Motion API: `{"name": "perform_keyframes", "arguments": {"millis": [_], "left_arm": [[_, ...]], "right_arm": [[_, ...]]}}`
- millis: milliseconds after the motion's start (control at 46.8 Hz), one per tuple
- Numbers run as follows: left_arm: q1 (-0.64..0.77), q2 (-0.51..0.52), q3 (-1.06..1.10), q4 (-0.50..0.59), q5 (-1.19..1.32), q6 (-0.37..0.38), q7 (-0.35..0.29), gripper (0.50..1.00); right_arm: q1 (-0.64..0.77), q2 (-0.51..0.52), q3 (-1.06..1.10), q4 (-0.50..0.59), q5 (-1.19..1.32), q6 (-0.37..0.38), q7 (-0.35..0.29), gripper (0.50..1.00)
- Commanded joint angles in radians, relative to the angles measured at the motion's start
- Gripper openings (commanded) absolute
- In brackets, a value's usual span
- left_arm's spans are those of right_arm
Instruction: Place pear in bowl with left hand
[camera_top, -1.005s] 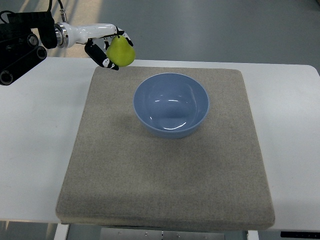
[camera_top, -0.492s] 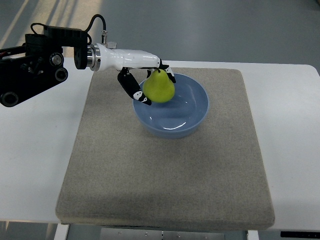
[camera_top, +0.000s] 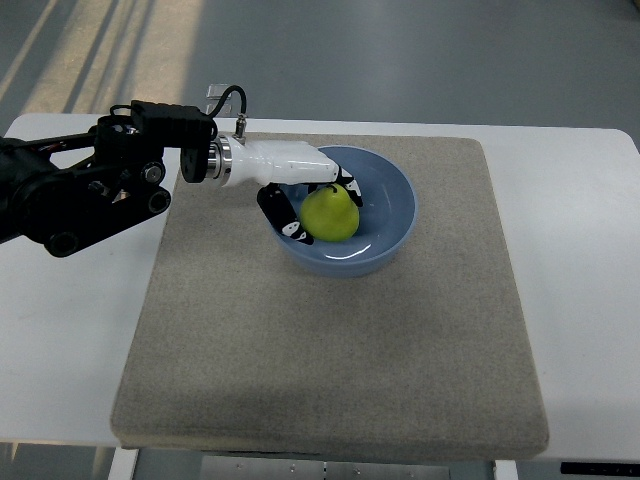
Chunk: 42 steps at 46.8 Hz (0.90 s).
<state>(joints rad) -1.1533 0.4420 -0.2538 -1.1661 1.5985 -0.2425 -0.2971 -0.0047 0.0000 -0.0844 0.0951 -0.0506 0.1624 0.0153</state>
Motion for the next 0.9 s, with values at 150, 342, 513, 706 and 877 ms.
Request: {"name": "perform_keyframes", "arguments": {"millis": [150,342,513,706,877], "left_arm": [[0.001,-0.006,-0.01,-0.001,-0.02,0.022,0.0,0.992],[0.001,0.001,-0.016,0.0,-0.087,0.026,0.0,0.994],[-0.013,0.006,-0.018,0.033,-0.339,0.025,0.0,0.994],[-0.017,0.061,-0.064,0.051,-0.506,0.023,0.0,0.994],[0.0,0.054,-0.15,0.154,-0.615,0.023,0.0,0.994]], "right_arm": [[0.0,0.0,0.0,0.0,0.0,0.0,0.0,0.924],[0.0,0.0,0.0,0.0,0.0,0.0,0.0,0.926],[0.0,0.0,0.0,0.0,0.0,0.0,0.0,0.926],[0.0,0.0,0.0,0.0,0.0,0.0,0.0,0.926],[0.0,0.0,0.0,0.0,0.0,0.0,0.0,0.926]]}}
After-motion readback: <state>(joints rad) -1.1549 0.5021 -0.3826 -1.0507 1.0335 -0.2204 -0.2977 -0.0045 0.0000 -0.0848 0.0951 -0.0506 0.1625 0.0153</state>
